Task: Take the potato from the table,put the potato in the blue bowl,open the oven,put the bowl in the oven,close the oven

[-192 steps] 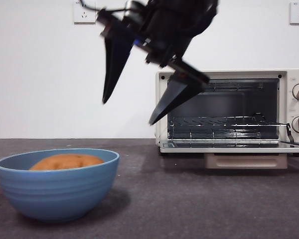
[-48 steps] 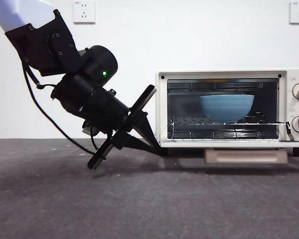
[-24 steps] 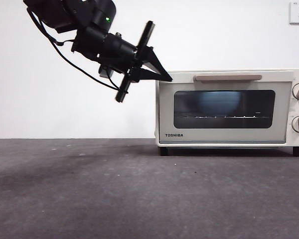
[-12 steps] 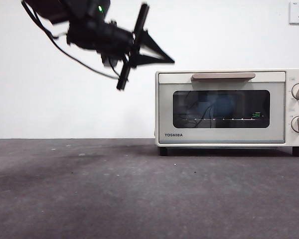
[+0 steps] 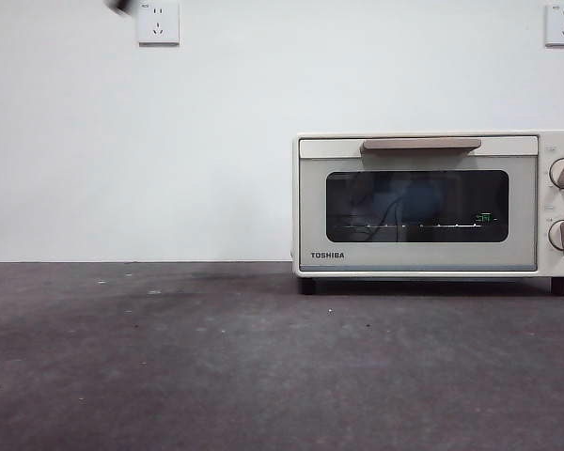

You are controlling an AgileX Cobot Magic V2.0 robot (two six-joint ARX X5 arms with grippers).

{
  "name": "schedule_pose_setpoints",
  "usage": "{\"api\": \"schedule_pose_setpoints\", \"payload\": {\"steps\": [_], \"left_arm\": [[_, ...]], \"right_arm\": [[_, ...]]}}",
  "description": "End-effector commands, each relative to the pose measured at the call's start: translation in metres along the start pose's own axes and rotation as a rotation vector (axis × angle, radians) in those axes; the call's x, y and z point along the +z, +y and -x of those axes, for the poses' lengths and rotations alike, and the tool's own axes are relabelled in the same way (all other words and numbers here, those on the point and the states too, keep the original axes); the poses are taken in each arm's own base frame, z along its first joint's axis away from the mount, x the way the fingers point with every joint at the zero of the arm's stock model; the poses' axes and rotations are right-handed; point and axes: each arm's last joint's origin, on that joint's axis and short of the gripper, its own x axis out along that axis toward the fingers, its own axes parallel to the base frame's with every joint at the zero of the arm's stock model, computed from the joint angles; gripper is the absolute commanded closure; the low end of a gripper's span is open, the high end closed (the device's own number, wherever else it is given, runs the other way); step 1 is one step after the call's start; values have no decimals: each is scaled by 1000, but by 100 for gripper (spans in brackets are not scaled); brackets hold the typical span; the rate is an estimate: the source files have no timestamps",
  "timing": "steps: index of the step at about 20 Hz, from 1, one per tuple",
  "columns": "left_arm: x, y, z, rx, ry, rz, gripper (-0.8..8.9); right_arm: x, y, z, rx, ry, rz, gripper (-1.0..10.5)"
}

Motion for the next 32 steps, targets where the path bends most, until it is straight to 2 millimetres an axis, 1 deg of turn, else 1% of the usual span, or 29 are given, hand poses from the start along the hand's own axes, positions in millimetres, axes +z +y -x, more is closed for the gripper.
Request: {"api": "schedule_pose_setpoints", "payload": {"steps": [1,6,10,13,16,19,23,26,32], "left_arm": [[-18,-15,32,125,31,-170,818],[-41,-41,86,283,-47,-259,818],[-59,-56,122,423,-136,-301,818],[-72,-63,143,521,-178,-329,818],[-85,-68,158,603,-198,-339,818],[-95,-69,169,684,-199,-336,818],[-105,-69,178,773,-183,-346,818],[-108,-70,181,790,-172,-360,818],[-107,-69,179,795,-143,-416,818]], "right_arm": [[-3,1,-1,23,22,7,948],[-3,2,-1,48,18,6,954],[-2,3,-1,100,13,2,954],[-3,3,-1,114,15,0,954],[-3,3,-1,114,15,-1,954],[-3,3,-1,114,17,-5,954],[-3,3,-1,114,18,-9,954],[-3,3,-1,113,20,-8,949],[-3,3,-1,113,21,-9,948]]}}
